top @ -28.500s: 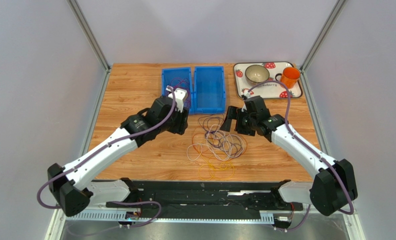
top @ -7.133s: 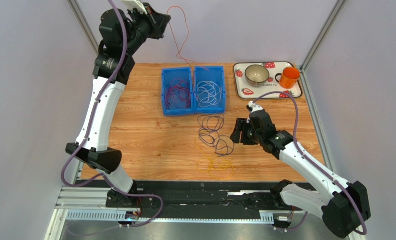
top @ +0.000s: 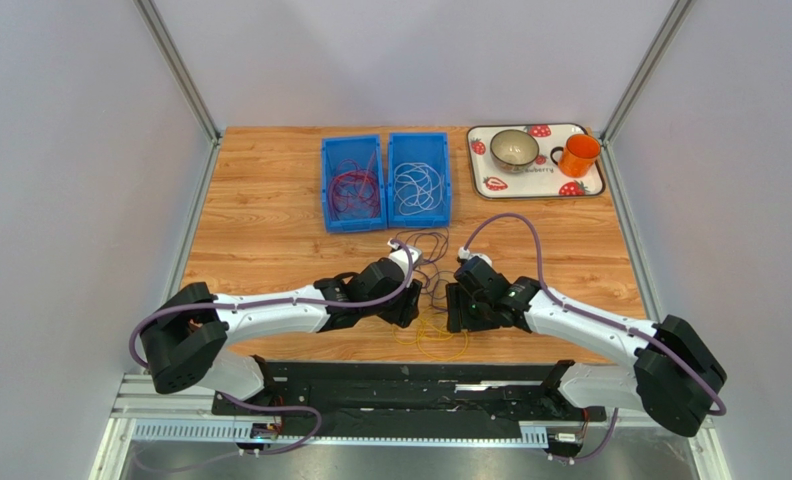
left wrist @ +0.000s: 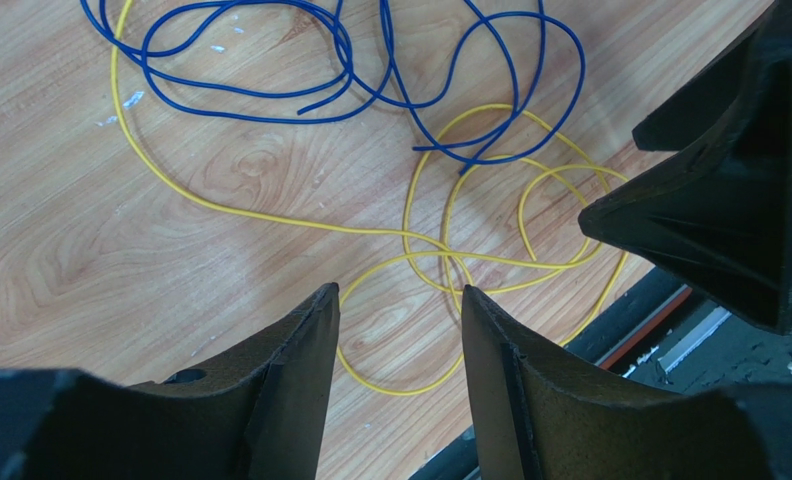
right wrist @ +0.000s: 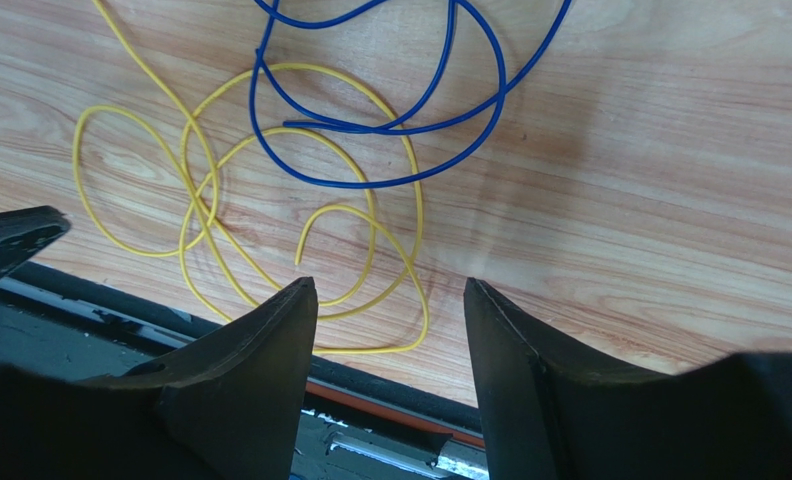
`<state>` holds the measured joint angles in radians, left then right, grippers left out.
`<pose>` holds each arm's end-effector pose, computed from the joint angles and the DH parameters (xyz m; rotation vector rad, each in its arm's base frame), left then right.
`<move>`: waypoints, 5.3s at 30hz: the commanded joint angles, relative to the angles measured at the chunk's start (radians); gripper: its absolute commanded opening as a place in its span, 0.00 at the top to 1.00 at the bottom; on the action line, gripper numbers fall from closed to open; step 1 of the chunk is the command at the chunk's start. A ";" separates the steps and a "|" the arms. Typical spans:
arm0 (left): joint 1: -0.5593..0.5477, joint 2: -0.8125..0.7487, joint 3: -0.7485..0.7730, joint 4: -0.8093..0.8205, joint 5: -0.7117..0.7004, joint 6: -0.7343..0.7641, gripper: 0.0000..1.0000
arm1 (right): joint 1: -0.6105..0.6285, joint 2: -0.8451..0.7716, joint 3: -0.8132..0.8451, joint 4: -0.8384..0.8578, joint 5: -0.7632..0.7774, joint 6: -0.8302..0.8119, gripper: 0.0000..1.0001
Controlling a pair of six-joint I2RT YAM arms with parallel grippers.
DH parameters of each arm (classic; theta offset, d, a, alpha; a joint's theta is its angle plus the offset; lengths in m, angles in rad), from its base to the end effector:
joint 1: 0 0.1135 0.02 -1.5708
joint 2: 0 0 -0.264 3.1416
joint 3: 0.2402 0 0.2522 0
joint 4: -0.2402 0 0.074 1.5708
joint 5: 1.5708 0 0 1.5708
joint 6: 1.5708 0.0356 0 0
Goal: Untangle the cables
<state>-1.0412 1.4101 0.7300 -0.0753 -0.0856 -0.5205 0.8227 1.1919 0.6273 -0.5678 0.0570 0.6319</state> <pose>0.1469 -0.2450 0.1916 0.5806 2.3536 -0.6631 0.1429 0.1510 0.1792 -0.2451 2.7449 0.3495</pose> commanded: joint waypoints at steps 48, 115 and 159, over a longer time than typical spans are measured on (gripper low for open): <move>-0.003 -0.197 -0.043 -0.015 -0.106 -0.024 0.46 | 0.021 -0.336 0.533 -0.178 0.035 -0.231 0.80; -0.005 -0.138 -0.060 0.002 -0.134 -0.053 0.46 | 0.021 0.091 0.391 -0.165 0.037 -0.225 1.00; -0.003 -0.664 0.172 -0.748 -0.381 -0.058 0.30 | -0.112 0.465 1.898 0.080 0.327 -0.629 1.00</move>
<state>-1.0409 0.8688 0.8543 -0.5186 -0.3775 -0.5858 0.7677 1.5879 2.4519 -0.5961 0.3706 0.0723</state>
